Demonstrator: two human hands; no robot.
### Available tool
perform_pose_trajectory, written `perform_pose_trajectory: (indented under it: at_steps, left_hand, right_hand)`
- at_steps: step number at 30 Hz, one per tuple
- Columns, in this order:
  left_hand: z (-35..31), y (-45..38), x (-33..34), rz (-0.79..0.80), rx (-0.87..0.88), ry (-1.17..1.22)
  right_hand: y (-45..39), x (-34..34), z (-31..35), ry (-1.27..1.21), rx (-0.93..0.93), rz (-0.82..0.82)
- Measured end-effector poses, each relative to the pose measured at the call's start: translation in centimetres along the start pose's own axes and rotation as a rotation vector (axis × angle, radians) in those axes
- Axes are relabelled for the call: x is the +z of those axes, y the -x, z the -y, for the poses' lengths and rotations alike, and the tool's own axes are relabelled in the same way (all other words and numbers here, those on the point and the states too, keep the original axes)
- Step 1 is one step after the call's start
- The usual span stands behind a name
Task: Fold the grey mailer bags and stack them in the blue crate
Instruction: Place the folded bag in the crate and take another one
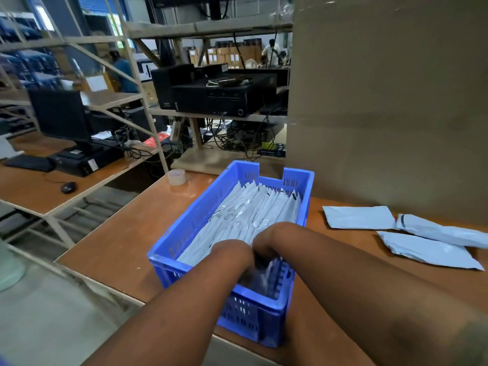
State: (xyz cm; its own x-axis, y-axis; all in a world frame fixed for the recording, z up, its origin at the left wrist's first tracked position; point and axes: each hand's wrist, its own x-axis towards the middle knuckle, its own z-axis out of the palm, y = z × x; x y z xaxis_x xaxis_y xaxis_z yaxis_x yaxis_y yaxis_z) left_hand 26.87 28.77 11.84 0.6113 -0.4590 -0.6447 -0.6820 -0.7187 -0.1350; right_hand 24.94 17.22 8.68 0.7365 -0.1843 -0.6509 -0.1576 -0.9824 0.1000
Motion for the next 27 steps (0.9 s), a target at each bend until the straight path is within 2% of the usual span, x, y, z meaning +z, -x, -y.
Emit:
perform_pose_trajectory:
  at_steps: [3, 7, 10, 17, 20, 22, 27]
  left_hand:
    - [-0.2, 1.1, -1.3, -0.133, -0.009, 0.0]
    - [-1.5, 3.7, -4.2, -0.371, 0.075, -0.04]
    - [-4.1, 5.5, -6.5, -0.46, 0.13, -0.047]
    - [-13.9, 7.5, -9.5, -0.672, 0.323, -0.135]
    - [-19.8, 7.8, -9.0, -0.694, 0.468, -0.125]
    - [-24.0, 7.4, -7.8, -0.683, 0.531, -0.116]
    - [-33.4, 4.6, -3.2, -0.564, 0.618, -0.11]
  right_hand:
    - [1.6, -0.9, -0.9, 0.02, -0.015, -0.054]
    - [6.5, -2.5, -3.4, -0.049, -0.055, -0.22]
    - [10.4, -2.7, -6.0, -0.082, -0.012, -0.325]
    - [18.1, 3.0, -15.8, -0.243, 0.075, -0.529]
    - [20.4, 8.3, -20.9, -0.297, 0.158, -0.545]
    - [21.7, 12.6, -24.3, -0.329, 0.24, -0.501]
    - [23.6, 24.8, -31.0, -0.399, 0.473, -0.45]
